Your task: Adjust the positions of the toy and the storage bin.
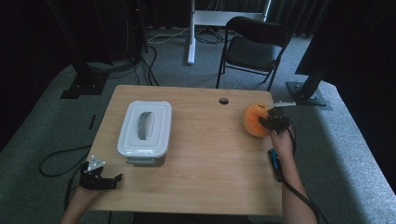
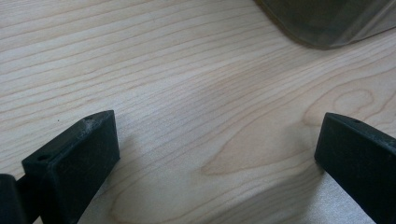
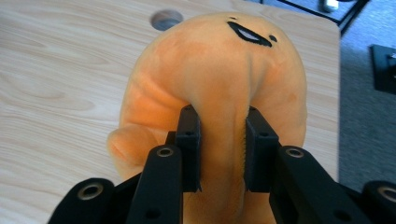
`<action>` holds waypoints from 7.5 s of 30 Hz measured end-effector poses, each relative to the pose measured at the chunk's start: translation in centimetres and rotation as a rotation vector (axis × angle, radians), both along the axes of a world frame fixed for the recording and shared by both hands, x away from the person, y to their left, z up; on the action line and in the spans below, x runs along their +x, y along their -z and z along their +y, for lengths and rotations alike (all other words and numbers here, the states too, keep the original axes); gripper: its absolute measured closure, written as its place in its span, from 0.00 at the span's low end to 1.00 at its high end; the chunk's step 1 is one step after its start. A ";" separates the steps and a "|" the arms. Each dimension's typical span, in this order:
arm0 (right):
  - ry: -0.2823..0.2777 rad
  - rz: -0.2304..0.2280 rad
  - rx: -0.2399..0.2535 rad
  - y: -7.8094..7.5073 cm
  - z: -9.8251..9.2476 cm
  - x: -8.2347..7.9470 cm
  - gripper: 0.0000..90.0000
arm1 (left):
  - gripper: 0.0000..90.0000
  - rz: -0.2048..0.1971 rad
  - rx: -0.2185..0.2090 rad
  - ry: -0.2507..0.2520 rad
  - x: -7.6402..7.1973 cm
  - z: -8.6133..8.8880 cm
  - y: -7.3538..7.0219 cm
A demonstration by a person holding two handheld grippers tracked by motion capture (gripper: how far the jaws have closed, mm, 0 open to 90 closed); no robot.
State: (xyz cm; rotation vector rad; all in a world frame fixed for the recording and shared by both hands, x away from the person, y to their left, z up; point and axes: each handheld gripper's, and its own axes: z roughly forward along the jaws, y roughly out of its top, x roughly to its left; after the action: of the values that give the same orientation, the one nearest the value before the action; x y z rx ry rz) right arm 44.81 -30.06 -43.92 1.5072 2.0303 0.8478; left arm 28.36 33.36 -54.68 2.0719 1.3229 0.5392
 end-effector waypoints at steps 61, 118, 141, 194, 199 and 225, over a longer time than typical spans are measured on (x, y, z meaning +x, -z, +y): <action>-0.273 -0.130 0.156 2.9 10.2 -2.3 0.14 | 0.00 -0.129 -0.048 -0.117 4.9 0.3 -3.0; -0.375 -0.088 0.192 8.0 27.4 -0.2 0.16 | 0.00 -0.162 -0.018 -0.032 12.4 -2.5 -3.5; -0.386 -0.061 0.156 8.3 22.3 0.0 0.19 | 0.00 -0.160 0.000 0.053 12.6 -7.6 -3.9; -0.324 -0.011 0.155 9.6 14.6 0.7 0.15 | 0.00 -0.068 -0.074 0.087 12.7 -11.6 -1.8; -0.328 -0.014 0.149 9.2 14.9 1.6 0.15 | 0.00 -0.071 -0.071 0.085 13.3 -11.7 -2.1; -0.419 -0.020 0.176 7.4 16.5 2.1 0.21 | 0.00 -0.132 -0.044 0.113 13.5 -12.9 -4.5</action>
State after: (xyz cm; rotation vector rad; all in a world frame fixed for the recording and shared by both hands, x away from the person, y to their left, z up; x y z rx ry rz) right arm 46.88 -13.58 -51.27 1.1629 2.3484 1.2242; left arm 41.87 20.42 -50.19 2.0244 1.1255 0.5811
